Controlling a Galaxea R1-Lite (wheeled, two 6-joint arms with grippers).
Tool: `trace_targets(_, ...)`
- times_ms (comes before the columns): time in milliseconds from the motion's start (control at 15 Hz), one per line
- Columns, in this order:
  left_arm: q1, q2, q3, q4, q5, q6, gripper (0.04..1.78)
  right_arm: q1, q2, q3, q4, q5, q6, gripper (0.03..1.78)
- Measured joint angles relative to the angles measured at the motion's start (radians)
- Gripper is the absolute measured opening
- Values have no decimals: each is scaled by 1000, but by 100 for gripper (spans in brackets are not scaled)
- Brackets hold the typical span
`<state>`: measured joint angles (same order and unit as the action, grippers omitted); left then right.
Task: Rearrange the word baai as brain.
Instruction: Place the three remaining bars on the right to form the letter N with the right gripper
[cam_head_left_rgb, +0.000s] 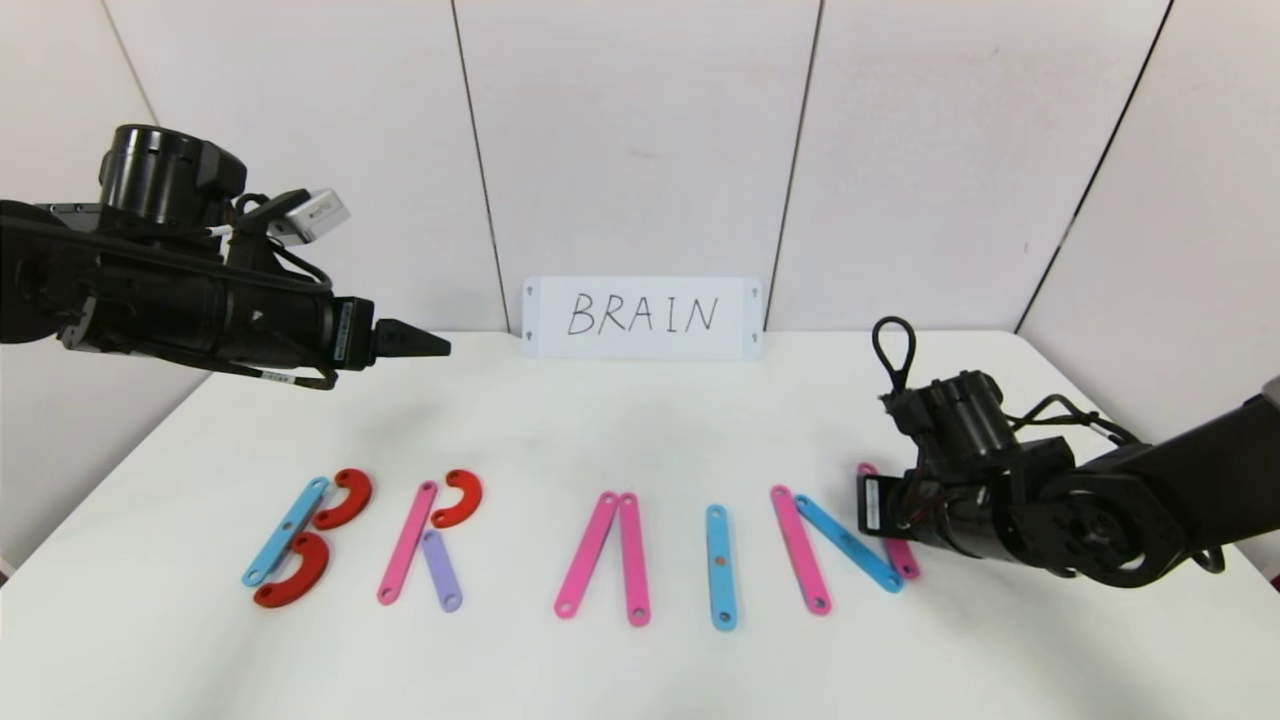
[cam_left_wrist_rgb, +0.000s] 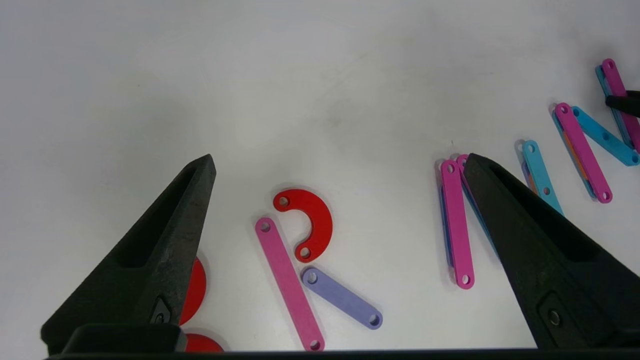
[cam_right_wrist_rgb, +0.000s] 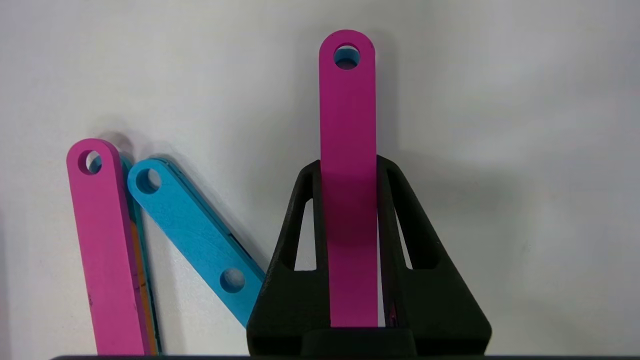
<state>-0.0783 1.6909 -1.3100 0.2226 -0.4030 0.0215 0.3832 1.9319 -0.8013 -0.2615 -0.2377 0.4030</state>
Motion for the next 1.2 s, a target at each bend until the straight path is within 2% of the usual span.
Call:
trace_targets(533,0,-3,4,0,-1,0,173,6,-21,26,2,1,24,30)
trace_targets(667,-3,-3,6,0,0,0,173,8,-27,29,2,3,24,37)
trace_targets(867,-7,-3,6,-1,0,0,173,9,-34,31,2,11,24,64)
trace_targets(1133,-8,-3,6,-1,0,0,173,10,-42,35,3,16,24,132)
trace_targets(1200,-8,-3,6,-1,0,0,173,10,-48,36,3,15,24,145)
